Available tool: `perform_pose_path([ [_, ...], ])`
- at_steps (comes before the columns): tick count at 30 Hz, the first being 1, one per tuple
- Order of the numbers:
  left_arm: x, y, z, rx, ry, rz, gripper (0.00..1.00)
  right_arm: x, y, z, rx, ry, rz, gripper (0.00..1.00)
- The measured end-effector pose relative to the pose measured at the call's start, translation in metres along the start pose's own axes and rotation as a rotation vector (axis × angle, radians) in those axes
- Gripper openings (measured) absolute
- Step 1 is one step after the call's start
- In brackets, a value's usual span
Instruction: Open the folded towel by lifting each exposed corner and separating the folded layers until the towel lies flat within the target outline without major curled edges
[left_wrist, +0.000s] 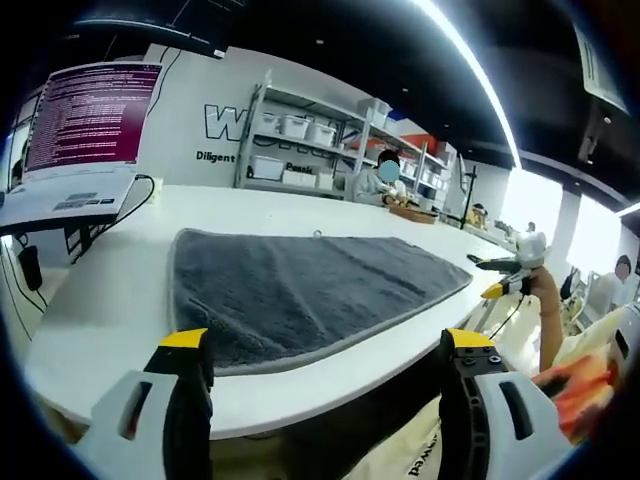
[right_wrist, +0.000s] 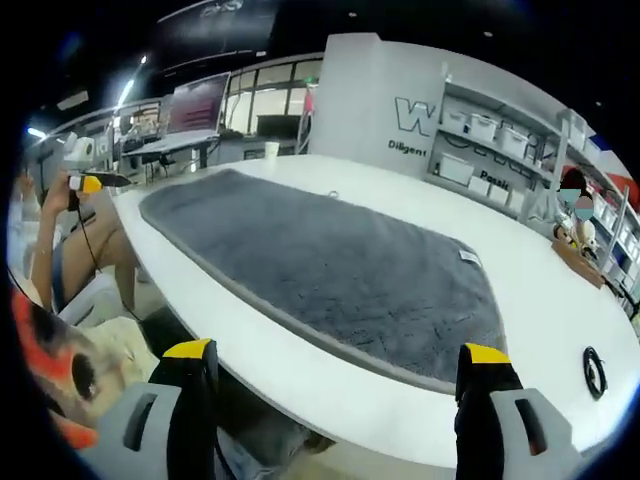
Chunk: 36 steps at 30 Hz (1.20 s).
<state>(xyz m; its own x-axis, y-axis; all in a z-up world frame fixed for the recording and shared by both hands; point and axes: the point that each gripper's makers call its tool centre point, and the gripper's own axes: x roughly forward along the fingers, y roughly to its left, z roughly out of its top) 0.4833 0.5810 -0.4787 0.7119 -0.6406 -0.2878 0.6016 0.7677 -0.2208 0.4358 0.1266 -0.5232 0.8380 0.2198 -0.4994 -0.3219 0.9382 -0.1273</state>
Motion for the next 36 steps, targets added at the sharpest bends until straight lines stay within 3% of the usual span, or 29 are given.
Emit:
perform_pose_path([
  [36,0.007,0.001,-0.007,-0.013,0.020,-0.010,0.92,-0.011,-0.013,-0.008,0.063,-0.008,-0.023,0.99],
])
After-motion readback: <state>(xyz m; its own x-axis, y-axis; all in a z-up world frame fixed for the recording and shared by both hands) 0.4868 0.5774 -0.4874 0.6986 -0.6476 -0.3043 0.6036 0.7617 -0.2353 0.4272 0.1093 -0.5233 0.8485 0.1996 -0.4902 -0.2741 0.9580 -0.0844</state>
